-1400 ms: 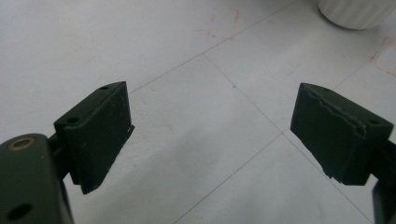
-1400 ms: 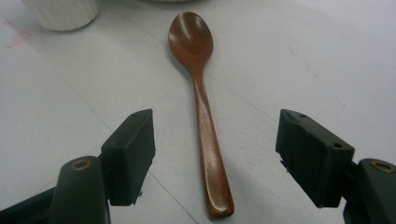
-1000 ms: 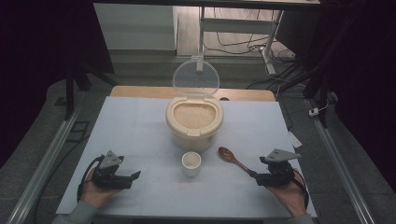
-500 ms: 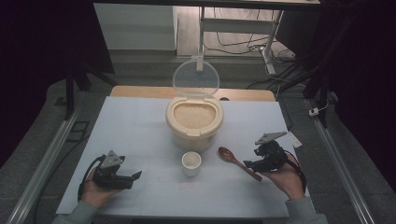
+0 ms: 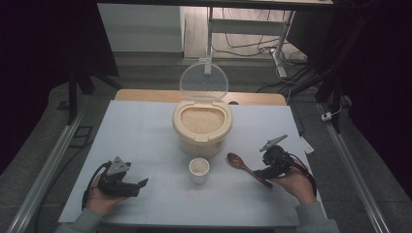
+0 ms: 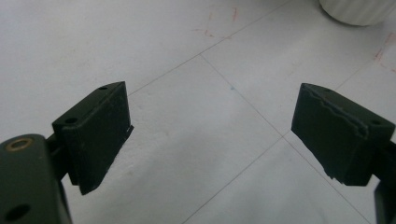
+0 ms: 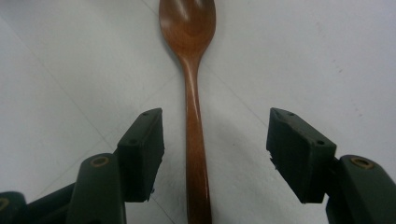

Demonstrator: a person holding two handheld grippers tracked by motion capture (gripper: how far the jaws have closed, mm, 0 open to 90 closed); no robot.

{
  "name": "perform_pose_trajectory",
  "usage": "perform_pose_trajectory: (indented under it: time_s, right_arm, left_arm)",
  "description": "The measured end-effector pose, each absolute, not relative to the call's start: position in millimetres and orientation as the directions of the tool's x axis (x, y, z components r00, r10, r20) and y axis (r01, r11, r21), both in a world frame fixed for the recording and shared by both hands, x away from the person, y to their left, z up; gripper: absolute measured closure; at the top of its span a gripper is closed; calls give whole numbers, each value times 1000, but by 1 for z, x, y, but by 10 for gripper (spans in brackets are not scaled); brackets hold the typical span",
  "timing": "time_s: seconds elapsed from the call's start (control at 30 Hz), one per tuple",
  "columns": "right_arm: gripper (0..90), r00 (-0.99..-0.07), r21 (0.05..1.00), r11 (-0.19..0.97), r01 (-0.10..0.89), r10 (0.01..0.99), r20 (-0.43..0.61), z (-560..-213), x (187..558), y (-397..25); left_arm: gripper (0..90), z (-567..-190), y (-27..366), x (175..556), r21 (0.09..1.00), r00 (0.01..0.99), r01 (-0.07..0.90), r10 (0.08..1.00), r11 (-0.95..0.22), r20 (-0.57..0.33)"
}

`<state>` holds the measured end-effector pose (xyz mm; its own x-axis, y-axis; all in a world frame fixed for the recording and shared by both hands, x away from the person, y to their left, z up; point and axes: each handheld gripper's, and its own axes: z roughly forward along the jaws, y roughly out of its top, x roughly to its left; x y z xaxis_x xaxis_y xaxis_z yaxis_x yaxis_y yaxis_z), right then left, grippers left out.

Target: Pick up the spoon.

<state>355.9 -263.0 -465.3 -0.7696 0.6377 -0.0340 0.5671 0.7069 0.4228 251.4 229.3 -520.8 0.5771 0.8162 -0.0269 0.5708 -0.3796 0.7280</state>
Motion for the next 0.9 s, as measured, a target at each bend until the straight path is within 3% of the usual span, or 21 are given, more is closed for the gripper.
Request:
perform_pose_trajectory:
  time_s: [0.43, 0.57, 0.8, 0.9]
  right_arm:
    - [404, -778, 361, 734, 575, 628, -39, -488, 359, -259]
    - [490, -790, 338, 754, 564, 611, -46, -490, 360, -254]
    - [541, -796, 316, 765, 562, 604, -47, -494, 360, -251]
    - [606, -805, 309, 777, 548, 591, -60, -493, 359, -249]
  left_arm:
    - [114, -522, 230, 252, 725, 577, 575, 816, -380, -30]
    - [114, -522, 229, 252, 721, 578, 575, 816, -385, -25]
    - [114, -523, 229, 252, 720, 580, 575, 814, -389, -24]
    - [115, -524, 228, 252, 719, 581, 575, 813, -392, -21]
